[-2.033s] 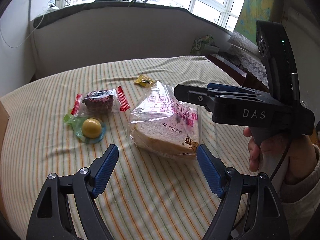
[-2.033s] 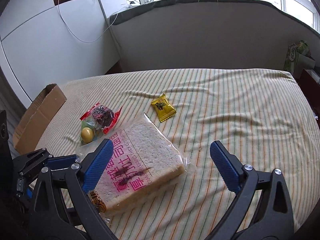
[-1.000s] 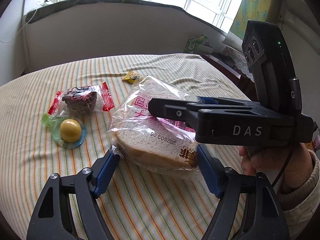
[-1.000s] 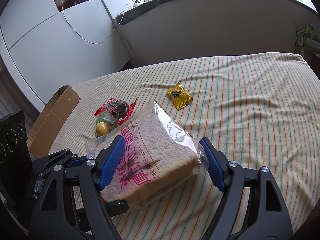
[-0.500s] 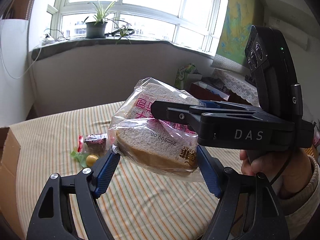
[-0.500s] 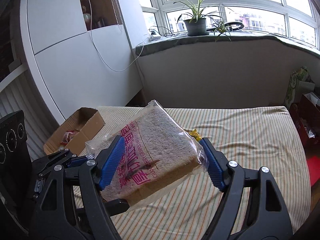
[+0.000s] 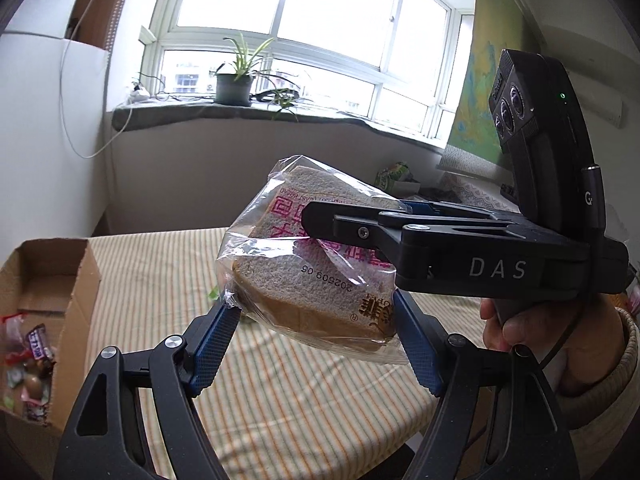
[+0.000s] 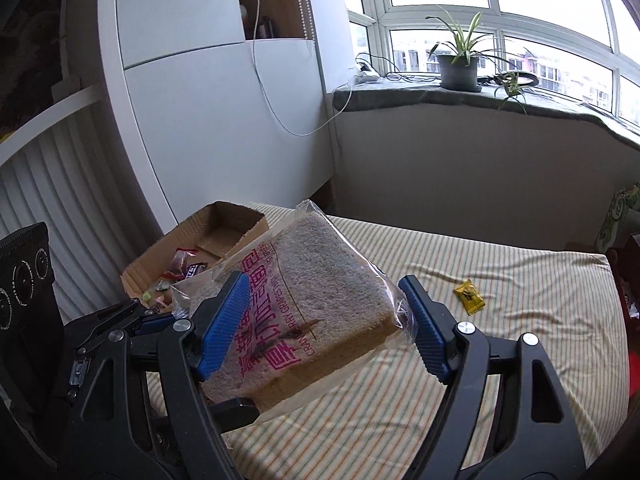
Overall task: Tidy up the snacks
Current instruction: 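Carry the bread bag into the box with the left tool, then open the left tool to release the bread bag into the box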
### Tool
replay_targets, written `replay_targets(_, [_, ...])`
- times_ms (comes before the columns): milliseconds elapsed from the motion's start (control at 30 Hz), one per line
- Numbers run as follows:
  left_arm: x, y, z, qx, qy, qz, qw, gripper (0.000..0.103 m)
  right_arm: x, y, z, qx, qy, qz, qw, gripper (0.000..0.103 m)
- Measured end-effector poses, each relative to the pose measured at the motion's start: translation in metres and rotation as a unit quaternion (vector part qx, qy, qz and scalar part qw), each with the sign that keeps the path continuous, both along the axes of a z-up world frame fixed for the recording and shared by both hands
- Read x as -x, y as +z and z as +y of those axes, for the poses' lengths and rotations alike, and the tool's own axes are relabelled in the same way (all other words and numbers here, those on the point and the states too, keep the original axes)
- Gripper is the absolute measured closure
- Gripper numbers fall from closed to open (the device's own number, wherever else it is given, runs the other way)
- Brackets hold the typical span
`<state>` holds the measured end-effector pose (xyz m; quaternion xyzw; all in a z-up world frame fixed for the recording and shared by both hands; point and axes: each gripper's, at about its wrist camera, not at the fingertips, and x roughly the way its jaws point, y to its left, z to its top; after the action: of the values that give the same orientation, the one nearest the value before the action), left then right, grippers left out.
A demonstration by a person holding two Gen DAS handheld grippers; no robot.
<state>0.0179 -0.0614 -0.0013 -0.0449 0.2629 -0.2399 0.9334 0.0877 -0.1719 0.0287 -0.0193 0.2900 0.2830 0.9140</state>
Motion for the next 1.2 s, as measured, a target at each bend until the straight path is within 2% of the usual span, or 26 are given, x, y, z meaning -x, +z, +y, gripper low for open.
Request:
replay_targets(233, [0.005,-0.011,0.076,0.012,0.087,0.007,0.9961,0.026,-0.014,-0.015,0.108,0.011,0.090,0.013,0.996,0.024])
replay_targets(367, [0.010,-0.018,0.126,0.019,0.142,0.017,0.9896,0.026,-0.017,-0.025,0.164,0.014,0.137,0.019,0.990,0.024])
replay_targets(533, [0.017,-0.022,0.172,0.021,0.195,0.026,0.9802,0.026,-0.021,-0.031,0.204,0.013,0.170,0.024,0.985,0.024])
replay_targets(867, [0.007,-0.029,0.196,0.025,0.223,0.034,0.9739,0.026,-0.043,-0.047,0.224,0.013,0.192,0.039,0.981,0.024])
replay_targets(967, [0.002,-0.034,0.199,0.021,0.233,0.044,0.9714,0.025,-0.054,-0.055,0.224,0.017,0.169,0.022,0.985,0.022])
replay_targets(1033, [0.001,-0.039,0.203,0.017,0.241,0.051,0.9690,0.024,-0.057,-0.057,0.219,0.000,0.169,0.024,0.985,0.022])
replay_targets(1100, [0.004,-0.040,0.207,0.003,0.266,0.046,0.9630,0.024,-0.057,-0.061,0.214,-0.002,0.165,0.021,0.986,0.021])
replay_targets(1200, [0.009,-0.039,0.222,0.018,0.292,0.042,0.9554,0.023,-0.058,-0.066,0.209,0.005,0.154,0.025,0.988,0.018])
